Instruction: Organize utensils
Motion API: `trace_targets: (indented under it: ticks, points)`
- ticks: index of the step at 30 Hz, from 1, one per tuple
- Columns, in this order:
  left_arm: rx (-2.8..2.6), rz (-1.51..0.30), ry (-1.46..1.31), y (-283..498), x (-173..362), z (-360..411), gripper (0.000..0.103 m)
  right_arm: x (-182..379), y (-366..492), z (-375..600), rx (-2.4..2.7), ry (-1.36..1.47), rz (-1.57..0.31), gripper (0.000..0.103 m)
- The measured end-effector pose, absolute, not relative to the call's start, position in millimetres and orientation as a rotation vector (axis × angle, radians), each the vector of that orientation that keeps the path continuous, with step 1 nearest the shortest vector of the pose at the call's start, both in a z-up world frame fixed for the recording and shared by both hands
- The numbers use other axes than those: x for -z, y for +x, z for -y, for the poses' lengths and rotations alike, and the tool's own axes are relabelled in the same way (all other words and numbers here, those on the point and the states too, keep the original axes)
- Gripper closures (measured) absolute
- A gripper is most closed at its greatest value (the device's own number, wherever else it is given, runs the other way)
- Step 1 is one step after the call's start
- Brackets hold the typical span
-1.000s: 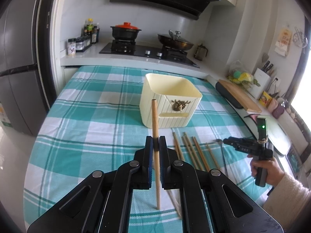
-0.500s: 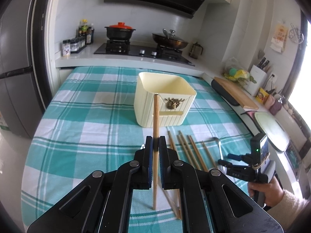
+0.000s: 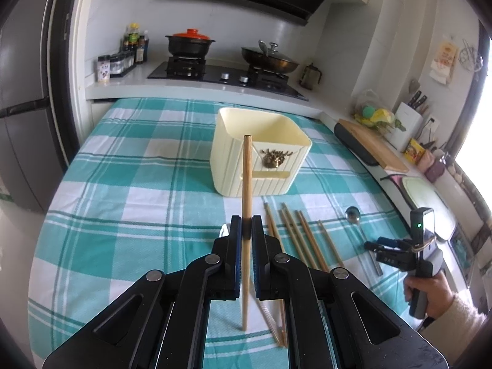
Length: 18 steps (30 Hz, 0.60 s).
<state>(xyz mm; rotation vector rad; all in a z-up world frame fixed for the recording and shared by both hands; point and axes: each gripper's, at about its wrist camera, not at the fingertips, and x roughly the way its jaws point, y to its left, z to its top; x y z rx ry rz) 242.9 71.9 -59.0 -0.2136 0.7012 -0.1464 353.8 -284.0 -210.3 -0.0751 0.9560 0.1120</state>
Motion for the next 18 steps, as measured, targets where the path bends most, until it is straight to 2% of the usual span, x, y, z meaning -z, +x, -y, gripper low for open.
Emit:
trace_targets:
  ticks: [18]
  points:
    - [0.147, -0.707, -0.212, 247.8, 61.2, -71.2, 0.098, 213.9, 419.1, 248.9, -0.101, -0.051, -0.913, 0.047]
